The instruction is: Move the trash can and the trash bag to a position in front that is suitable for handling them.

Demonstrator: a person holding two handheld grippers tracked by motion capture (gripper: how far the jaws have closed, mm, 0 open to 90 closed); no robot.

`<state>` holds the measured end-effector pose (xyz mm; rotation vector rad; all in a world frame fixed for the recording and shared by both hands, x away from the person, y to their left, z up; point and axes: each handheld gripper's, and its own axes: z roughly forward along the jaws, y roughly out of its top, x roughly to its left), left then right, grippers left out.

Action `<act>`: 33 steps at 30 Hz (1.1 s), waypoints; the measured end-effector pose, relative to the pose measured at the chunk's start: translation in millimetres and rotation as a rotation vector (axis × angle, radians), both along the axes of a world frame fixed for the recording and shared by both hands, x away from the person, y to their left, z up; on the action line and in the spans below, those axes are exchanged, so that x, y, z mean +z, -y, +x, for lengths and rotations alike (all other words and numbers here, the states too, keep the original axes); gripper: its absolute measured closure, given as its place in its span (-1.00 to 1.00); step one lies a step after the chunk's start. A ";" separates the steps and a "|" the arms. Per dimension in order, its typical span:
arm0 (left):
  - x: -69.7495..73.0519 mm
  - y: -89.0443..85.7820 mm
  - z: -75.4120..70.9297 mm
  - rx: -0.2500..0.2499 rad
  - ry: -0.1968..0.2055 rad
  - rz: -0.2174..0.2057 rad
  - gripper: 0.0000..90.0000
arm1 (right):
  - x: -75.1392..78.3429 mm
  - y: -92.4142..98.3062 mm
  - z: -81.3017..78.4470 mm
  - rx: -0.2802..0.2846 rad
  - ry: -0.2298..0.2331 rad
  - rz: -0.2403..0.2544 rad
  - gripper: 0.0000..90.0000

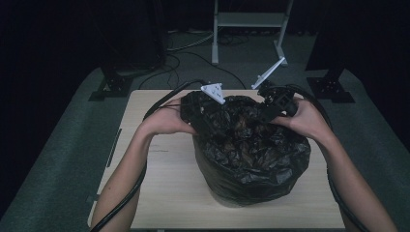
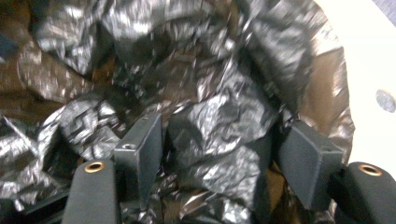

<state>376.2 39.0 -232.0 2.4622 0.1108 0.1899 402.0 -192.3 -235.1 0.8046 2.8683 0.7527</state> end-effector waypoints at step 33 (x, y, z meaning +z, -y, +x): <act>12.3 1.3 -21.8 -0.041 0.035 -0.028 -0.82 | 34.4 19.7 -67.1 0.115 0.176 0.106 0.08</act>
